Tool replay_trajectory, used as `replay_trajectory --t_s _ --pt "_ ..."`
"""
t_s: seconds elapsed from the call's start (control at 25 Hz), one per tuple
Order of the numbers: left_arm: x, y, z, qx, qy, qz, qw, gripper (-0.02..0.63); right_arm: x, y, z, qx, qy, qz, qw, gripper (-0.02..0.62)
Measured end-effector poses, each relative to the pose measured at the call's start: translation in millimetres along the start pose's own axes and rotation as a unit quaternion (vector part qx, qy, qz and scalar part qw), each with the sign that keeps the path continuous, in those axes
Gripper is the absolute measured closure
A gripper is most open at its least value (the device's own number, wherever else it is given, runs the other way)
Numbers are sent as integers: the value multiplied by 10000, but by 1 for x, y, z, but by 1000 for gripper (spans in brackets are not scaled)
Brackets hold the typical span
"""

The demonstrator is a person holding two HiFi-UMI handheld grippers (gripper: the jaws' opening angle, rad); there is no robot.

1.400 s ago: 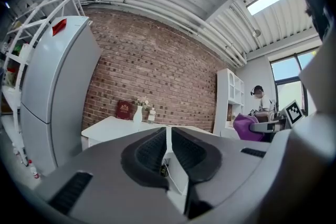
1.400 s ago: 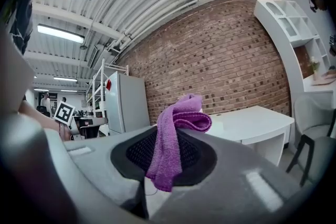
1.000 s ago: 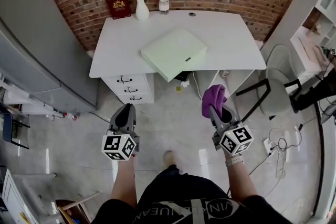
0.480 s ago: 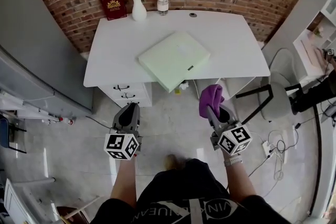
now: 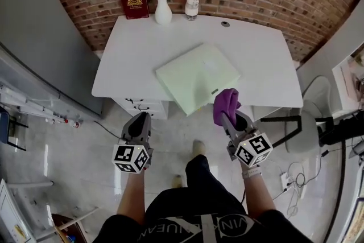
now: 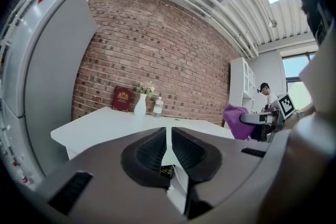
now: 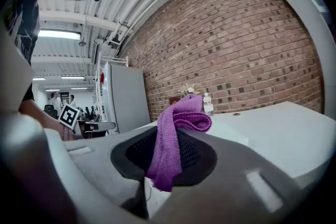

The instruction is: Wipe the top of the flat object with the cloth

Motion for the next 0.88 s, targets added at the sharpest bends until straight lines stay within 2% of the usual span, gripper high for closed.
replay_trajectory --t_s 0.2,0.48,0.88 --pt "-7 -40 6 -211 17 2 9998 572 -13 -47 -24 -582 133 252 9979 528" --pt "-6 -89 5 -410 25 121 9991 572 -15 -102 -50 -1173 324 744 9898 528" --pt "8 -122 11 -819 -42 457 9956 572 -16 -165 -49 -2112 557 1516 9640 528"
Point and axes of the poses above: the fingertips, and each gripper's own axes: y backward along the fingers, z to its left, x out of its underside, the point moved 5 cm from there along y, backward along the fingers
